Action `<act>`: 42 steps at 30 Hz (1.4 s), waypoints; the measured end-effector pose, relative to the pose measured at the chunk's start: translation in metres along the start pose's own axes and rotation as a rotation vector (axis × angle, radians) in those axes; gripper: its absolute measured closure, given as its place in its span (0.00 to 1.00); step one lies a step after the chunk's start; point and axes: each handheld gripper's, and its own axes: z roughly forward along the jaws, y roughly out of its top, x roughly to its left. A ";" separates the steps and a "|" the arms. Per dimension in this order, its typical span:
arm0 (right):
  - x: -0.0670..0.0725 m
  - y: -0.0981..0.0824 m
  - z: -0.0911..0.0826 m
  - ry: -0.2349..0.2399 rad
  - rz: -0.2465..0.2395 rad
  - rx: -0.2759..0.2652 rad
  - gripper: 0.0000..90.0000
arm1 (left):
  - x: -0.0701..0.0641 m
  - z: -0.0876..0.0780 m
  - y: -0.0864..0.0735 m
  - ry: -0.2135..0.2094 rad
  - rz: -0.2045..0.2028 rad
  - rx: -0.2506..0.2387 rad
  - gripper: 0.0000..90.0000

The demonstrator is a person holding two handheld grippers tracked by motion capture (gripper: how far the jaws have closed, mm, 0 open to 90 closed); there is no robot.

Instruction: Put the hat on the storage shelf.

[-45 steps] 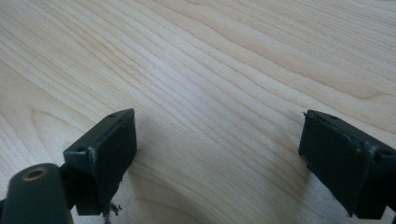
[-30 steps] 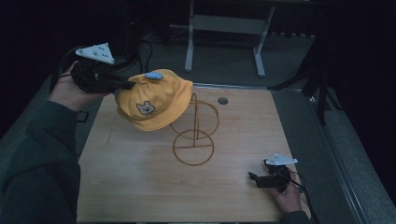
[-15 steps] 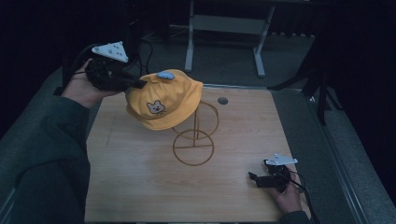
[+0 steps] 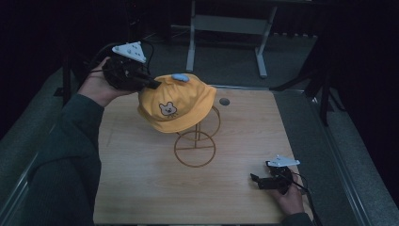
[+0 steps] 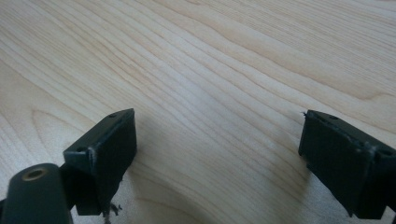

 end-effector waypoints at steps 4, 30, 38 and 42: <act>0.000 0.000 0.000 0.000 0.000 0.001 0.12 | -0.003 0.008 0.008 -0.007 0.012 -0.003 0.93; 0.000 0.000 0.000 -0.001 0.000 -0.003 0.12 | -0.028 0.087 0.040 -0.046 0.077 0.054 0.85; 0.000 0.000 0.000 -0.001 0.004 -0.005 0.12 | -0.034 0.103 0.038 -0.034 0.096 0.094 0.84; 0.000 0.000 0.000 -0.001 0.004 -0.005 0.12 | -0.033 0.104 0.032 -0.039 0.086 0.090 0.84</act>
